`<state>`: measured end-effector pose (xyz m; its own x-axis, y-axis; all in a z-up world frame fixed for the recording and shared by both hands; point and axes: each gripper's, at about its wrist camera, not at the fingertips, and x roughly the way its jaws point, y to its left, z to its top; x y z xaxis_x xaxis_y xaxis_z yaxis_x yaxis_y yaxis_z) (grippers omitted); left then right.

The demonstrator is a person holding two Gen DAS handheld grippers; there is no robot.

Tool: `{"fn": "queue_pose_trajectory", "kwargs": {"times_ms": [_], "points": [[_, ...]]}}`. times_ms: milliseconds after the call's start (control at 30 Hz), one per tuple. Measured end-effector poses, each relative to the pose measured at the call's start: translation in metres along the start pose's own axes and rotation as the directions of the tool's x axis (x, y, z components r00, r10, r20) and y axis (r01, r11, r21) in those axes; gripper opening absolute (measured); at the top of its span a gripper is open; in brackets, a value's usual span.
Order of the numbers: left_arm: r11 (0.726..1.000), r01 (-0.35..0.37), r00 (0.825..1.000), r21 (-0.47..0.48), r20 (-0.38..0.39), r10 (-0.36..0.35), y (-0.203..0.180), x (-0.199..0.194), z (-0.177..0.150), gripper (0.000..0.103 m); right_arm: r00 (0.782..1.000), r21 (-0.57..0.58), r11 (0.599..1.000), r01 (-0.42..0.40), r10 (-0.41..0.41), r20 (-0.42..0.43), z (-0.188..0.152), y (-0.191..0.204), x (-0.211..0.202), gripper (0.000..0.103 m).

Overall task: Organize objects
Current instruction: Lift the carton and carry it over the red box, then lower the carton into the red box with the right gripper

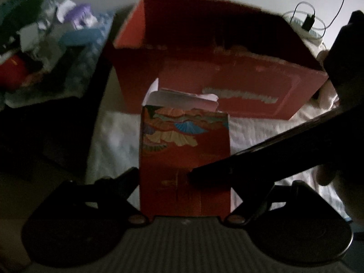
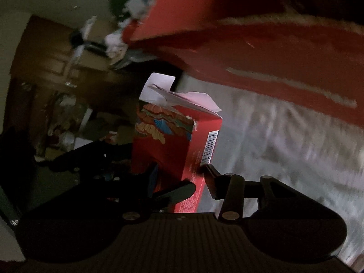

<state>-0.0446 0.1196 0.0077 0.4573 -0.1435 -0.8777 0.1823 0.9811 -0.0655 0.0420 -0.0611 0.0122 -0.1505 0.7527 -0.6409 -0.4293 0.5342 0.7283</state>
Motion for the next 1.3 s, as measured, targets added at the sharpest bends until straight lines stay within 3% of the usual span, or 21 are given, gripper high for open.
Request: {"fn": "queue_pose_trajectory", "kwargs": {"times_ms": [233,367,667,767,900,1100,1300], "points": [[0.999,-0.042,0.992,0.009,0.120,0.041,-0.011,-0.047,0.019,0.085,0.992,-0.089,0.994,-0.068,0.077,0.102,0.008,0.017,-0.033,0.048],[0.999,-0.029,0.978,0.031,0.206,0.022,-0.018,-0.065,0.042,0.085,0.972,-0.104,0.990,-0.098,0.118,0.205,0.019,0.021,-0.059,0.048],[0.989,-0.004,0.948,0.147,0.317,-0.043,-0.033,-0.063,0.113,0.085,0.920,-0.074,0.996,-0.050,0.075,0.384,0.067,0.021,-0.099,0.048],[0.986,0.020,0.951,0.166,0.302,-0.070,-0.030,-0.046,0.135,0.085,0.910,-0.044,0.999,-0.013,0.030,0.414,0.083,0.014,-0.103,0.048],[0.983,0.054,0.968,0.175,0.231,-0.094,-0.022,-0.011,0.159,0.083,0.910,0.023,0.999,0.029,-0.036,0.413,0.098,-0.002,-0.093,0.047],[0.982,0.045,0.990,0.184,0.120,-0.068,-0.012,0.042,0.172,0.081,0.935,0.139,0.989,0.057,-0.102,0.339,0.126,-0.036,-0.059,0.044],[0.980,0.043,0.997,0.192,0.051,-0.054,0.000,0.076,0.180,0.080,0.953,0.199,0.975,0.101,-0.153,0.263,0.141,-0.048,-0.035,0.043]]}}
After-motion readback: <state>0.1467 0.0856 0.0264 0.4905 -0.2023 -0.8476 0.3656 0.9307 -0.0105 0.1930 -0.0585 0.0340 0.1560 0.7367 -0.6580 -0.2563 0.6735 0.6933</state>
